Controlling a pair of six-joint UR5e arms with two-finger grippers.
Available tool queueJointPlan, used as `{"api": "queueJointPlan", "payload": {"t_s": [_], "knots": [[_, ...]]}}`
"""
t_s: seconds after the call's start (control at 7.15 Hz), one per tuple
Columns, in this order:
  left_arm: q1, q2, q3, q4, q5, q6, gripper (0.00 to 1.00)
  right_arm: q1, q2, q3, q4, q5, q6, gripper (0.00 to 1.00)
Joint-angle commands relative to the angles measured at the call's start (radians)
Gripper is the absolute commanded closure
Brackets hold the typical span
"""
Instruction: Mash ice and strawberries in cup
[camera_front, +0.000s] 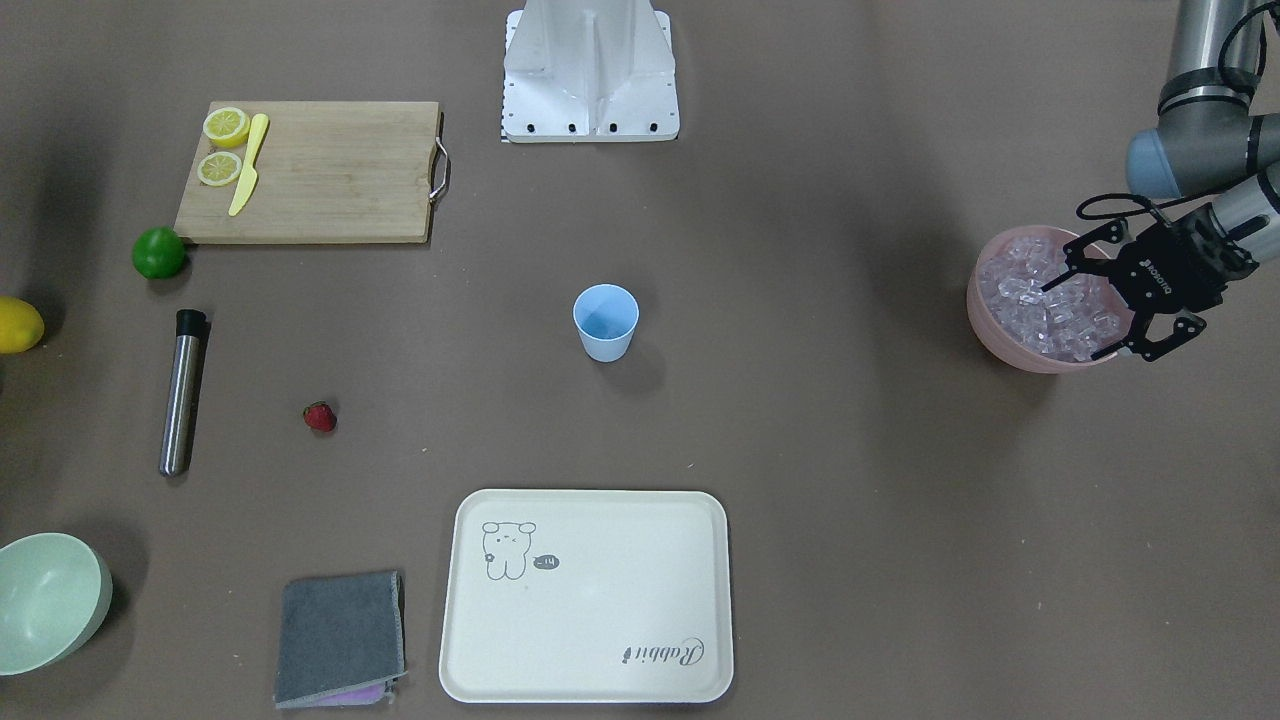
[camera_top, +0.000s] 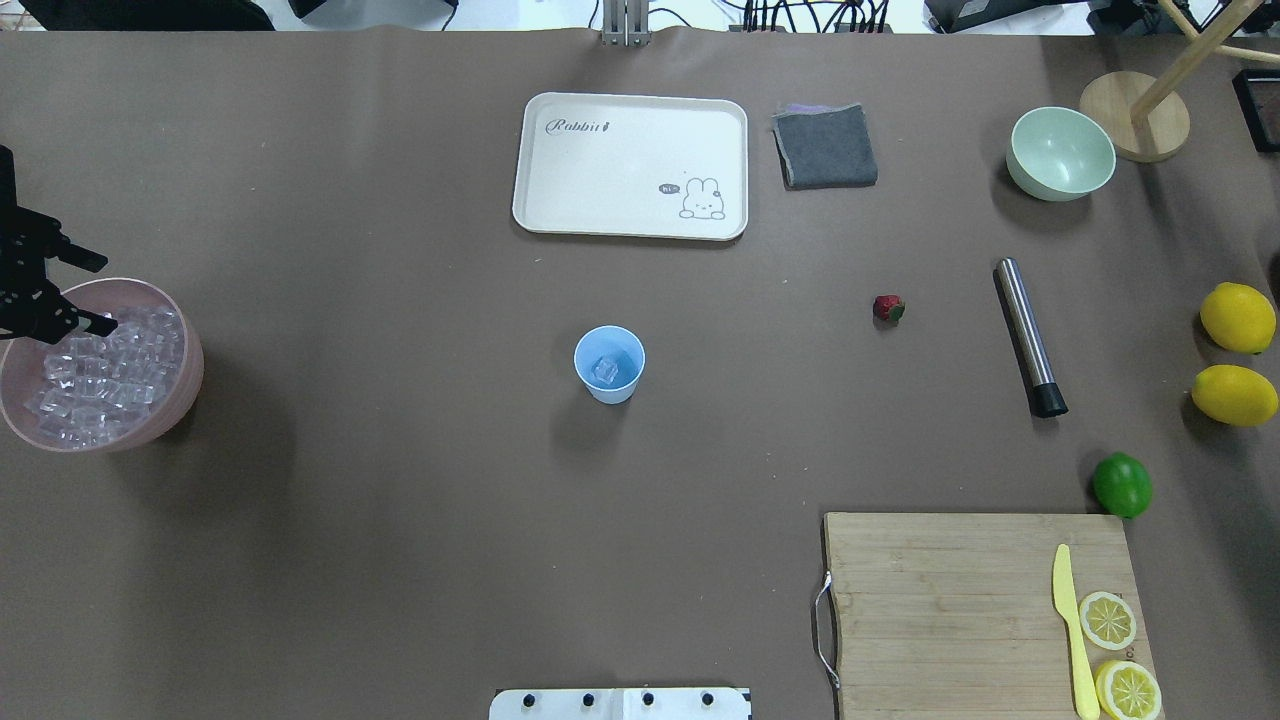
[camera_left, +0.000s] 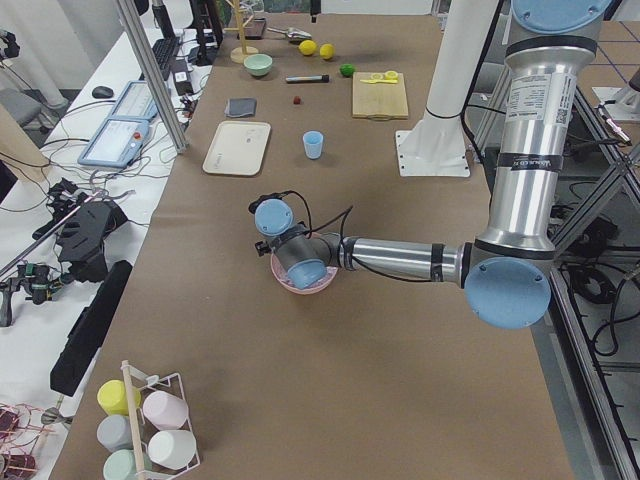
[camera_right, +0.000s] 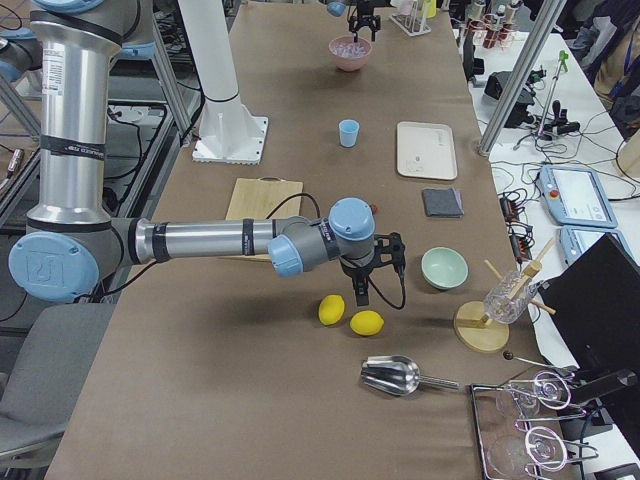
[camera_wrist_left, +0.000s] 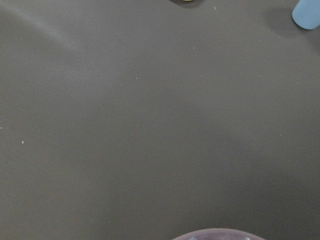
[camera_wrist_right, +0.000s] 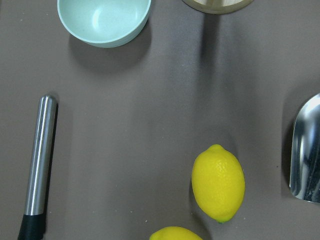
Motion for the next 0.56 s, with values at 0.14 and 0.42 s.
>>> {"api": "queueJointPlan", "payload": {"t_s": [0.14,0.42], "knots": [[0.078,0.024,0.000,-0.002,0.016,0.040,0.03,0.000,-0.004,0.000,0.003,-0.010,0.003,0.00],[0.122,0.023,-0.003,-0.002,0.059,0.040,0.03,0.000,-0.025,0.003,0.010,-0.016,0.005,0.00]]}}
